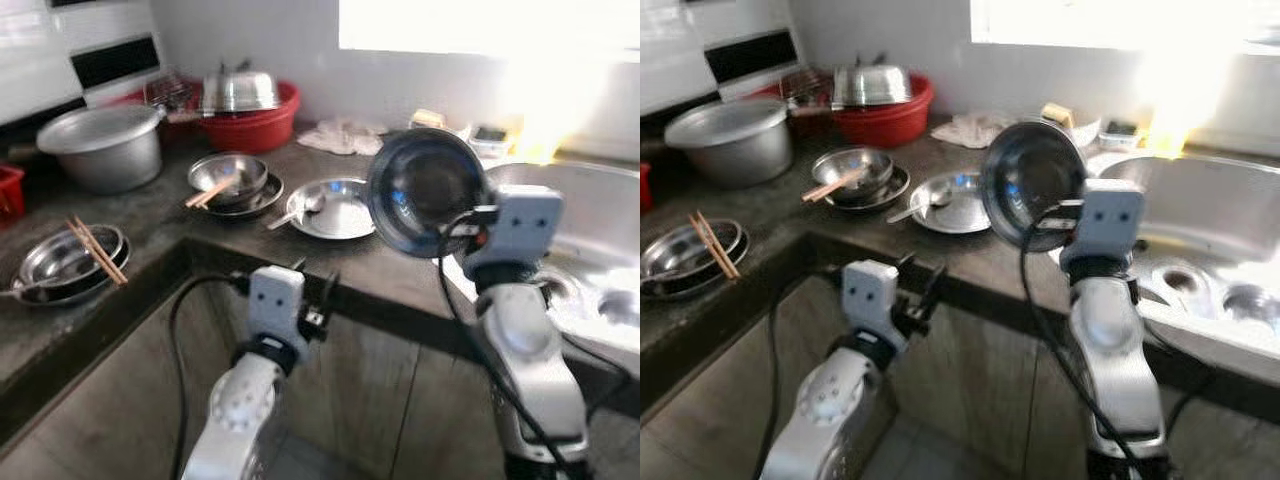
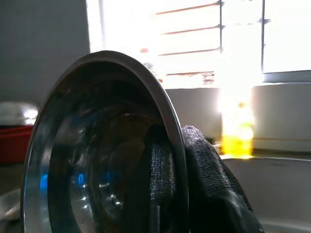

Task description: Kitchen organization

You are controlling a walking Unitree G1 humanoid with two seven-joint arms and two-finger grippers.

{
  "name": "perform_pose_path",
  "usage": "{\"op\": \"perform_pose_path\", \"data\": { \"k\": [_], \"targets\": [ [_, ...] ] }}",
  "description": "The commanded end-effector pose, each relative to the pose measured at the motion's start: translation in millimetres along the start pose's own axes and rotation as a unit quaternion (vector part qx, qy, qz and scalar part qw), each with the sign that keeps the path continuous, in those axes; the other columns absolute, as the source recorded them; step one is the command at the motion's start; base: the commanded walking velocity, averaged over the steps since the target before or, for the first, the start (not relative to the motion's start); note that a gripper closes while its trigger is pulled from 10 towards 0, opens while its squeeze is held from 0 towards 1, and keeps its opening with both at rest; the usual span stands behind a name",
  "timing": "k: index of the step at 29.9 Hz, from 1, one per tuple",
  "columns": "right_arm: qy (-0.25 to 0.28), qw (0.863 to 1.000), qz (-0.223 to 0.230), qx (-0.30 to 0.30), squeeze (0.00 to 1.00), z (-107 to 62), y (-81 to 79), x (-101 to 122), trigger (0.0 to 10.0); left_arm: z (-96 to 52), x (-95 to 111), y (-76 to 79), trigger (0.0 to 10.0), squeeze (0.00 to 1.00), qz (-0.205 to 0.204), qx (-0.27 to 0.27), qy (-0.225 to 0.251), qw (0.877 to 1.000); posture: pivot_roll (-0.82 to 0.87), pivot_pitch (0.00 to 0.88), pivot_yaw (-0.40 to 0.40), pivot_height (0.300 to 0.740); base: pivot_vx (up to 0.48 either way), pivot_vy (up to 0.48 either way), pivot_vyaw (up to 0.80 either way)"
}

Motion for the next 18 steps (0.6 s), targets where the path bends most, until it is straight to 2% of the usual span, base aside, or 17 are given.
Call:
{"op": "perform_pose_path", "data": {
  "k": [1, 5, 10, 14, 15, 16, 17, 18],
  "targets": [
    [0.017, 1.0, 0.004, 0.008, 0.0, 1.5, -6.6, 7.8, 0.0, -0.1, -2.0, -1.6, 10.0, 0.0, 0.021, -0.004, -0.003, 1.0, 0.06, 0.003, 0.04, 0.74, 0.277, -0.39, -0.78],
    [0.021, 1.0, 0.003, 0.008, 0.0, 3.6, -7.1, 9.5, 0.0, 0.6, -3.0, -1.8, 10.0, 0.0, 0.008, -0.002, -0.006, 1.0, 0.06, 0.001, 0.04, 0.74, 0.276, -0.389, -0.78],
    [0.023, 1.0, 0.0, 0.004, 0.0, 6.6, -5.2, 10.8, 0.0, 2.7, -5.0, -7.0, 10.0, 0.0, -0.005, 0.017, -0.014, 1.0, 0.06, 0.005, 0.041, 0.74, 0.052, 0.0, -0.78],
    [0.018, 1.0, -0.006, 0.004, 0.0, 8.5, -5.5, 9.2, 0.0, 2.0, -4.8, -7.2, 10.0, 0.0, 0.007, 0.014, -0.011, 1.0, 0.06, 0.009, 0.039, 0.74, 0.0, 0.0, -0.78],
    [0.016, 1.0, -0.007, 0.005, 0.0, 9.2, -5.9, 8.6, 0.0, 1.7, -4.6, -6.5, 10.0, 0.0, 0.006, 0.012, -0.01, 1.0, 0.06, 0.011, 0.039, 0.74, 0.0, 0.0, 0.0],
    [0.014, 1.0, -0.007, 0.006, 0.0, 9.4, -6.1, 8.2, 3.5, 1.4, -4.6, -6.0, 10.0, 0.0, 0.005, 0.011, -0.01, 1.0, 0.06, 0.011, 0.04, 0.74, 0.0, 0.0, 0.0],
    [0.009, 1.0, -0.008, 0.009, 0.0, 9.7, -7.3, 6.6, 10.0, 0.9, -4.4, -5.5, 10.0, 0.0, 0.009, 0.01, -0.01, 1.0, 0.06, 0.01, 0.039, 0.74, 0.319, -0.356, 0.0],
    [0.004, 1.0, -0.008, 0.012, 0.0, 10.0, -8.3, 5.1, 10.0, 0.7, -4.2, -4.9, 10.0, 0.0, 0.01, 0.01, -0.009, 1.0, 0.06, 0.012, 0.036, 0.74, 0.304, -0.368, 0.0]
  ]
}}
Point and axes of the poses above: a point about 5 cm out from each wrist's last joint towards the gripper, its own z axis pointing out of the wrist towards the gripper, its own x axis along the axis of the wrist's last joint, y = z × x, the point moved 1 cm from there along z, pointing out of the wrist towards the gripper, and after that the axes turned 7 degrees about z, right-handed, at the moved point
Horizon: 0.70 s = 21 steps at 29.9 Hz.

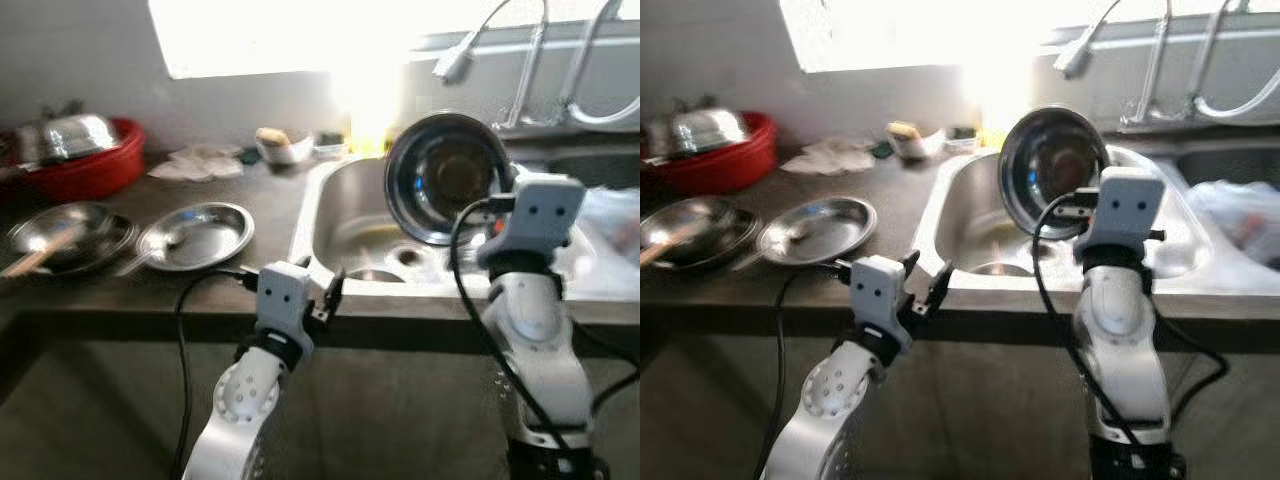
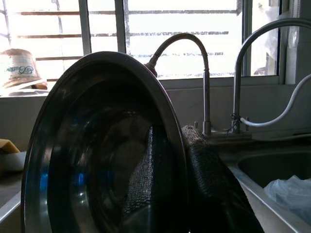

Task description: Kitchen organization

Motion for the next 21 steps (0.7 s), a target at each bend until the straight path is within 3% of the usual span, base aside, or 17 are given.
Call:
{"op": "perform_pose_path", "data": {
  "k": [1, 8, 12, 19, 21],
  "targets": [
    [-0.014, 1.0, 0.005, 0.02, 0.0, 2.0, -9.7, -2, 10.0, -1.9, -1, -3.7, 10.0, 0.0, 0.01, 0.007, -0.001, 1.0, 0.07, 0.013, 0.035, 0.74, 0.3, -0.371, 0.0],
    [-0.044, 0.998, 0.024, 0.034, 0.0, 6.0, -9.6, -9, 10.0, -0.7, -2, -4.1, 10.0, 0.0, 0.018, 0.01, -0.004, 1.0, 0.06, 0.017, 0.033, 0.74, 0.305, -0.366, 0.0],
    [-0.048, 0.997, 0.009, 0.054, 0.0, 10.2, -9.0, -8, 10.0, -1.0, -2, -3.3, 10.0, 0.0, 0.019, 0.01, -0.005, 1.0, 0.06, 0.019, 0.032, 0.74, 0.3, -0.371, 0.0],
    [-0.054, 0.996, 0.002, 0.068, 0.0, 13.6, -10.5, -8, 10.0, -1.8, -3, -2.6, 10.0, 0.0, 0.02, 0.01, -0.008, 1.0, 0.06, 0.02, 0.028, 0.74, 0.314, -0.359, 0.77],
    [-0.059, 0.996, 0.02, 0.065, 0.0, 16.9, -9.3, -7, 10.0, -2.2, -4, -1.9, 10.0, 0.0, 0.009, 0.008, -0.01, 1.0, 0.06, 0.027, 0.028, 0.74, 0.324, -0.351, 0.0]
  ]
}}
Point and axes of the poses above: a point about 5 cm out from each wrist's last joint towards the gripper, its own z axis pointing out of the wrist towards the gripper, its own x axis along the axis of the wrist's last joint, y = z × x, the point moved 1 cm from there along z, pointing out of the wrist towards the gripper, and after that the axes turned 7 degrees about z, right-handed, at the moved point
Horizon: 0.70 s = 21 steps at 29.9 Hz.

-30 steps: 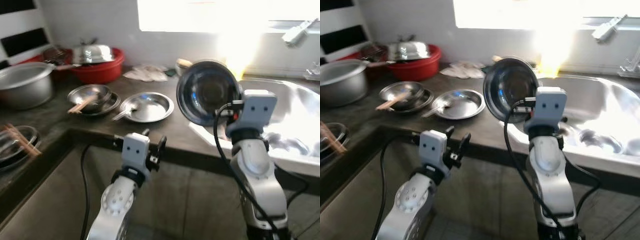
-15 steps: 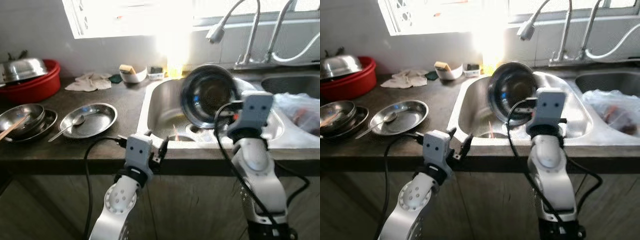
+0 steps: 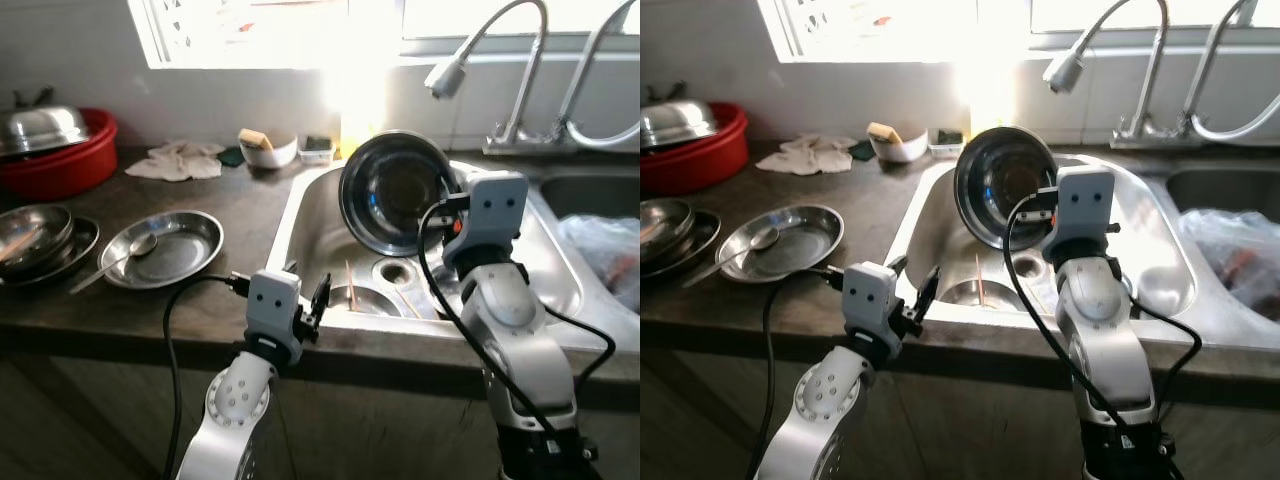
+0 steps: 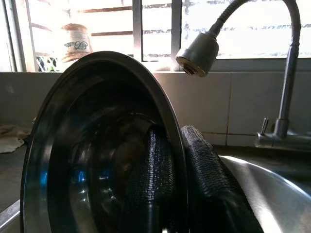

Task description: Kitchen organization

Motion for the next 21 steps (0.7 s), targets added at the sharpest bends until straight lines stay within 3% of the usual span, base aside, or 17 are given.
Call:
{"op": "perform_pose_path", "data": {
  "k": [1, 12, 15, 21],
  "targets": [
    [-0.003, 1.0, 0.005, -0.015, 0.0, 3.2, 10.7, 3, 10.0, -0.1, 2, 5.0, 10.0, 0.0, -0.02, -0.004, 0.002, 1.0, 0.06, 0.027, 0.028, 0.74, 0.0, 0.0, 0.0],
    [-0.111, 0.993, -0.019, 0.032, 0.0, 22.7, 24.0, -5, 10.0, -0.9, -3, 3.3, 10.0, 0.0, -0.015, 0.01, -0.012, 1.0, 0.06, 0.042, 0.023, 0.74, 0.0, 0.0, 0.0],
    [-0.174, 0.983, -0.037, 0.045, 0.0, 33.6, 32.1, -16, 10.0, -2.7, -7, 0.1, 10.0, 0.0, -0.009, 0.022, -0.025, 0.999, 0.06, 0.048, 0.019, 0.74, 0.0, 0.0, 0.0],
    [-0.216, 0.974, -0.043, 0.049, 0.0, 47.2, 39.8, -26, 10.0, -7.5, -12, -0.3, 10.0, 0.0, -0.001, 0.027, -0.043, 0.999, 0.07, 0.063, 0.012, 0.74, 0.0, 0.0, 0.0]
  ]
}}
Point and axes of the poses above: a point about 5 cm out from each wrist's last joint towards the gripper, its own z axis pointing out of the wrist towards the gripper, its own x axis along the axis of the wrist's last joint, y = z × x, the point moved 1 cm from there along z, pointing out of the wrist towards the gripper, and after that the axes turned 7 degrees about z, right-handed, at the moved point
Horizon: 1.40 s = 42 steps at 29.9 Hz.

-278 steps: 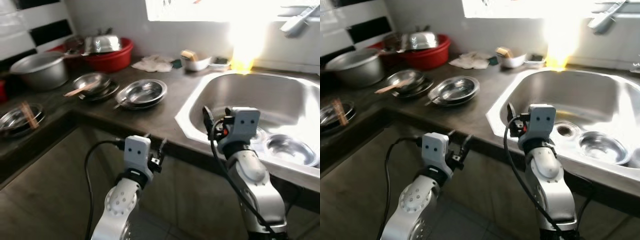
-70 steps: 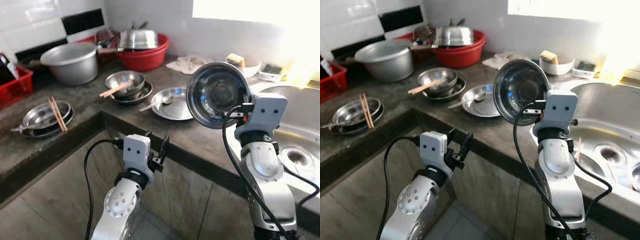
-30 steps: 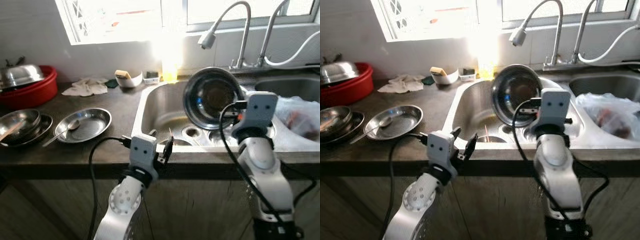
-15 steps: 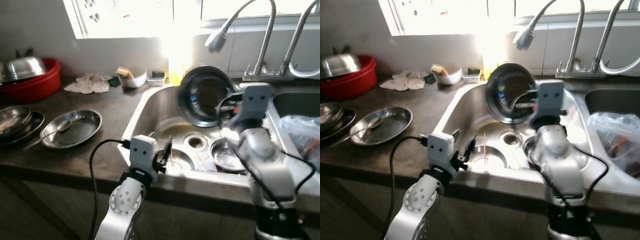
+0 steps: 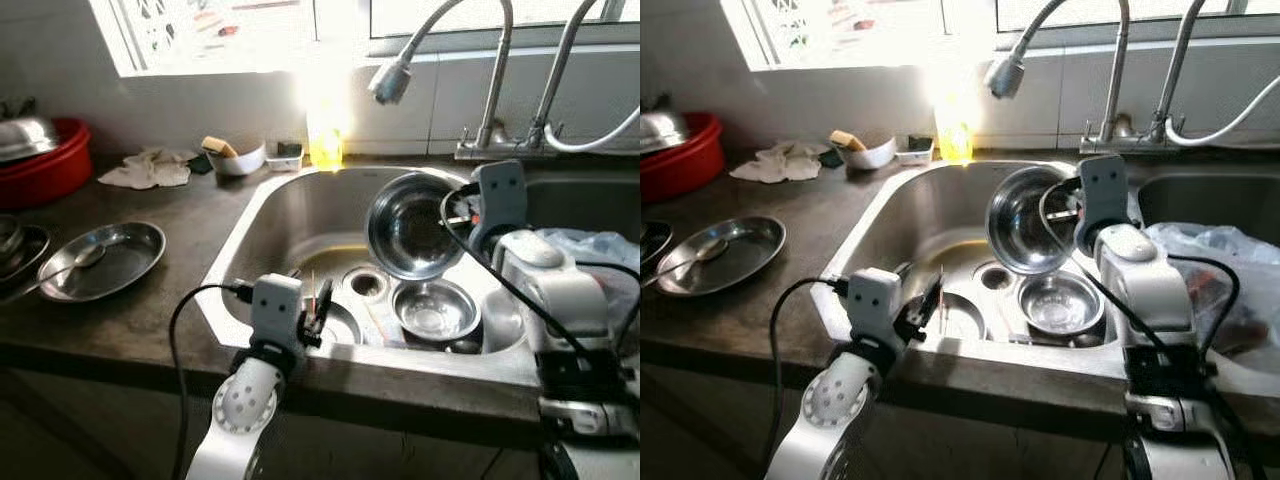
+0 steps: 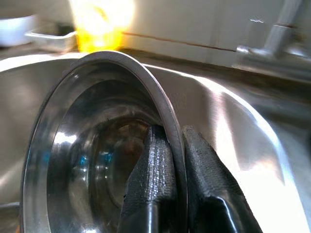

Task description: Kitchen organization

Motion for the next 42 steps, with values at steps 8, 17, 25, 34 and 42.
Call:
{"op": "perform_pose_path", "data": {
  "k": [8, 17, 25, 34, 42],
  "targets": [
    [-0.069, 0.997, -0.018, 0.002, 0.0, 29.4, 1.6, -14, 10.0, -12.6, -5, -0.6, 10.0, 0.0, 0.004, 0.011, -0.025, 1.0, 0.1, 0.105, -0.001, 0.74, 0.0, 0.0, 0.0],
    [-0.134, 0.989, -0.032, -0.047, 0.0, 38.1, 19.9, -47, 10.0, -23.0, -5, 2.5, 10.0, 0.0, -0.003, 0.003, -0.034, 0.999, 0.12, 0.13, 0.002, 0.74, 0.0, 0.0, 0.0],
    [-0.14, 0.989, -0.01, -0.036, 1.0, 39.3, 18.4, -55, 10.0, -23.1, -3, 3.1, 10.0, 0.0, -0.002, 0.001, -0.034, 0.999, 0.12, 0.125, 0.006, 0.74, 0.0, 0.0, 0.0],
    [-0.091, 0.995, -0.009, -0.046, 1.0, 40.1, 16.3, -41, 10.0, -18.7, -1, 1.6, 10.0, 0.0, -0.002, 0.001, -0.03, 1.0, 0.12, 0.11, 0.008, 0.74, 0.0, 0.0, 0.0],
    [0.07, 0.995, 0.014, -0.063, 0.0, 22.4, 8.7, -3, 10.0, -13.1, 0, -0.6, 10.0, 0.0, 0.001, 0.003, -0.023, 1.0, 0.11, 0.086, 0.014, 0.74, 0.0, 0.0, 0.0]
  ]
}}
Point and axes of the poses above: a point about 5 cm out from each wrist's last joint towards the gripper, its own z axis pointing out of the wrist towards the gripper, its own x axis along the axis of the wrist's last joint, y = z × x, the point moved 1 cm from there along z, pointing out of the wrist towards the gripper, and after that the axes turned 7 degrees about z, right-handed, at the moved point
